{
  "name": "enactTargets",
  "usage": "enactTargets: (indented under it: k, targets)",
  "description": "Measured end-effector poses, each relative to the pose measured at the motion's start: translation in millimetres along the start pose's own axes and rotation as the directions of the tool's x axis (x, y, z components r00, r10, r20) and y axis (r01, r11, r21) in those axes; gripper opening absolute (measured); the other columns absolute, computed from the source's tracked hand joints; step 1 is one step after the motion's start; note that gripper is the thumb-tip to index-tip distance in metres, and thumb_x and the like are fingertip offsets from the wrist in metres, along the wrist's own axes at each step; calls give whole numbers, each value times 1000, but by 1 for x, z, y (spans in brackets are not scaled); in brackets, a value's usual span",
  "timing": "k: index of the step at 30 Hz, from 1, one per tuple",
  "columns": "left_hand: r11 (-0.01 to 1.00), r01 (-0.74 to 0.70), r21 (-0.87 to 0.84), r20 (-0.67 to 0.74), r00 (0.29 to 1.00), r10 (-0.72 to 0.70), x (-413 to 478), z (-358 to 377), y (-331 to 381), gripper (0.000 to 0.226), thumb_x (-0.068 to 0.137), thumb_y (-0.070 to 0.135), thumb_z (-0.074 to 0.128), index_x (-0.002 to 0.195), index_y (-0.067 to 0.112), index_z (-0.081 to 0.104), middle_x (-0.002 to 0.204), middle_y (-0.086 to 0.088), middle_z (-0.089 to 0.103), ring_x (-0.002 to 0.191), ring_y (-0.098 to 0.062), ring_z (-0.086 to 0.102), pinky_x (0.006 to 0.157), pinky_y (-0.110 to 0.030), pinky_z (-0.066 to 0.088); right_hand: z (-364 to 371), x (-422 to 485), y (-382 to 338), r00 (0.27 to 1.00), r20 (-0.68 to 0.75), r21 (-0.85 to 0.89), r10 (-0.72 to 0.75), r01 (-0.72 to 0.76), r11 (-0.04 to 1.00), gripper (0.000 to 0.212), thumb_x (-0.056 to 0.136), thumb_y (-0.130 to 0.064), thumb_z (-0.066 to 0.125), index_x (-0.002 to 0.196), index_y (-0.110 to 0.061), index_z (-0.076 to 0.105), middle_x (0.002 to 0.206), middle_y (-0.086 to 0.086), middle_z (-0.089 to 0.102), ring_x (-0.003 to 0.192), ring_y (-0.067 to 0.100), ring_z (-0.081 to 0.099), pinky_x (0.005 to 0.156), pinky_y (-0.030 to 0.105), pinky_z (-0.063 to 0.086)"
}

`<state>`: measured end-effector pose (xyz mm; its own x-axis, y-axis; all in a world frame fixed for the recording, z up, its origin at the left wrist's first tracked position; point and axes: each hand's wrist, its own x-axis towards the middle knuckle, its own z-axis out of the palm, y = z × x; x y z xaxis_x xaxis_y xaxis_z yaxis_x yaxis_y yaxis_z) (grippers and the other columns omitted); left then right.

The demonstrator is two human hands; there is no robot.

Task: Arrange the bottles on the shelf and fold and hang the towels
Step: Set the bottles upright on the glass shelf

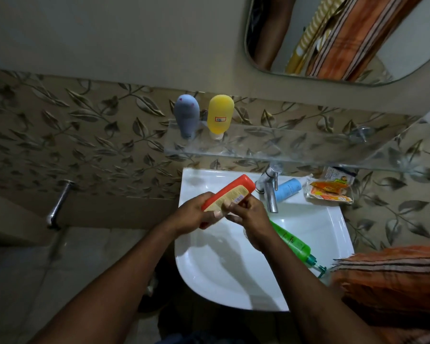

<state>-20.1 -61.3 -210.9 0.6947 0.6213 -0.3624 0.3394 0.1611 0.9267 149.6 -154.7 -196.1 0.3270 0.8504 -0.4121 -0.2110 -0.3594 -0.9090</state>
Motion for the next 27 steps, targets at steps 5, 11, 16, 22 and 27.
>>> enactTargets:
  k: [5,11,16,22,27]
  targets:
    - [985,-172,23,-20,985,172,-34,22,43,33,99,46,61,123,25,57,122,-10,61,109,-26,67,85,-38,59,-4,-46,-42,968,-52,-104,-246,239,965,26,87,-3,79,111,-11,71,106,10,80,104,28,75,96,43,60]
    - [895,-445,-30,-278,864,420,-25,32,136,17,101,25,66,118,24,65,115,-5,71,98,-5,69,82,-22,57,-16,-45,-133,828,-90,-185,-553,532,826,27,89,-4,78,113,-16,71,104,2,79,101,18,75,86,30,60]
    - [860,-506,-72,-430,794,431,-1,31,190,26,104,16,62,130,18,64,112,5,74,97,3,70,83,-14,56,-28,-19,-179,813,-39,-233,-581,558,797,32,91,-3,76,116,-23,70,112,5,78,106,23,75,94,45,61]
    - [879,-453,149,-490,738,463,20,30,207,36,104,13,61,140,19,64,116,8,71,103,-4,66,84,-12,48,-38,12,-195,791,-96,-286,-605,560,777,35,89,-1,75,116,-22,69,113,6,77,109,24,73,101,54,57]
    - [859,-306,411,-525,691,497,29,34,184,46,98,2,60,137,24,66,121,9,73,106,-9,66,85,-14,50,-37,27,-182,815,-110,-268,-569,527,806,36,92,1,72,121,-19,65,116,3,75,112,20,71,102,47,57]
